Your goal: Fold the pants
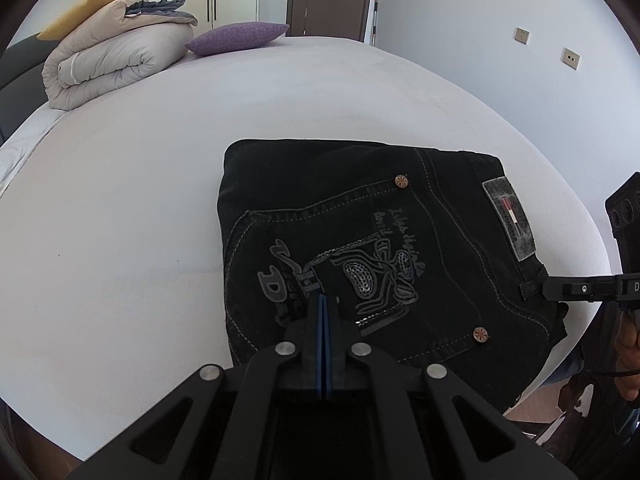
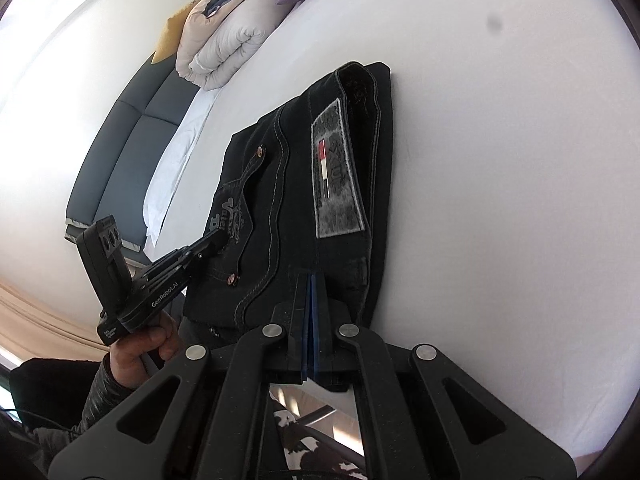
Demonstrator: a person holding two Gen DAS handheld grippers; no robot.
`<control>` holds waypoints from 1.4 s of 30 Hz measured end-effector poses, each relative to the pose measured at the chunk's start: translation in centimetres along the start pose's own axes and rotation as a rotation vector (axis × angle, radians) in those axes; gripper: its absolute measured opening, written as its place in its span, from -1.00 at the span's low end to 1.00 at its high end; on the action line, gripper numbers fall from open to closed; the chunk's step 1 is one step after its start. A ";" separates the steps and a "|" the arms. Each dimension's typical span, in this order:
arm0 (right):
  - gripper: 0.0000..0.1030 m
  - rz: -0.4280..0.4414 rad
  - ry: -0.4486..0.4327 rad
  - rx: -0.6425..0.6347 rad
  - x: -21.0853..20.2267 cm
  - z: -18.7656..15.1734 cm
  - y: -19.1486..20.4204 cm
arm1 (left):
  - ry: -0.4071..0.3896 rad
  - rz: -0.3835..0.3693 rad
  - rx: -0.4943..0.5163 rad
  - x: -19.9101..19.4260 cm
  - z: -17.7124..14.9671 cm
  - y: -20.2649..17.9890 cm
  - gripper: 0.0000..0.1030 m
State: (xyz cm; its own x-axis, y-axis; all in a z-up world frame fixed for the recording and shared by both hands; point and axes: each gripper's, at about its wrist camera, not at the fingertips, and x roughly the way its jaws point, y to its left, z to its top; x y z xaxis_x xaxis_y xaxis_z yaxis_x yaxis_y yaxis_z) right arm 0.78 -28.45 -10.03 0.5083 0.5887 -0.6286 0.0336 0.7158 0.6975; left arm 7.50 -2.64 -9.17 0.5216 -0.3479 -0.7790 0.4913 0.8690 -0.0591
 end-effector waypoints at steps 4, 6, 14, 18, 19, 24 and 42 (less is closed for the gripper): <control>-1.00 0.023 -0.019 0.024 -0.5 -1.8 -1.1 | -0.002 0.010 0.000 0.2 0.1 0.0 -0.99; -1.00 0.024 -0.028 0.012 -0.3 -2.1 -1.4 | -0.002 0.011 0.002 0.3 0.0 -0.1 -0.99; -0.96 -0.012 -0.036 -0.043 -1.9 -1.7 -0.5 | -0.037 -0.009 -0.016 -0.5 -0.3 0.4 -0.99; -0.53 -0.063 -0.089 -0.102 -3.7 -0.5 0.6 | -0.091 -0.024 -0.036 -3.1 -0.6 1.1 -0.28; -0.34 -0.067 -0.093 -0.102 -3.9 -0.2 0.6 | -0.113 -0.015 -0.047 -3.8 -0.7 1.5 0.08; 0.30 -0.058 -0.133 -0.042 -4.8 0.9 -0.9 | -0.137 -0.015 -0.121 -4.8 0.0 4.3 0.14; 0.25 -0.014 0.017 0.155 0.7 6.4 -3.6 | 0.164 -0.259 -0.241 3.9 2.6 6.7 0.15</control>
State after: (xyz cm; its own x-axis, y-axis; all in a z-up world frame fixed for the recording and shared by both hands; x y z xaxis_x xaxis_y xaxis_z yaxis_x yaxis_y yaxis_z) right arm 6.51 -33.03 -10.77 0.4919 0.5861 -0.6439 0.1738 0.6585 0.7322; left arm 14.63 0.86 -11.01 0.2738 -0.5227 -0.8073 0.4040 0.8243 -0.3966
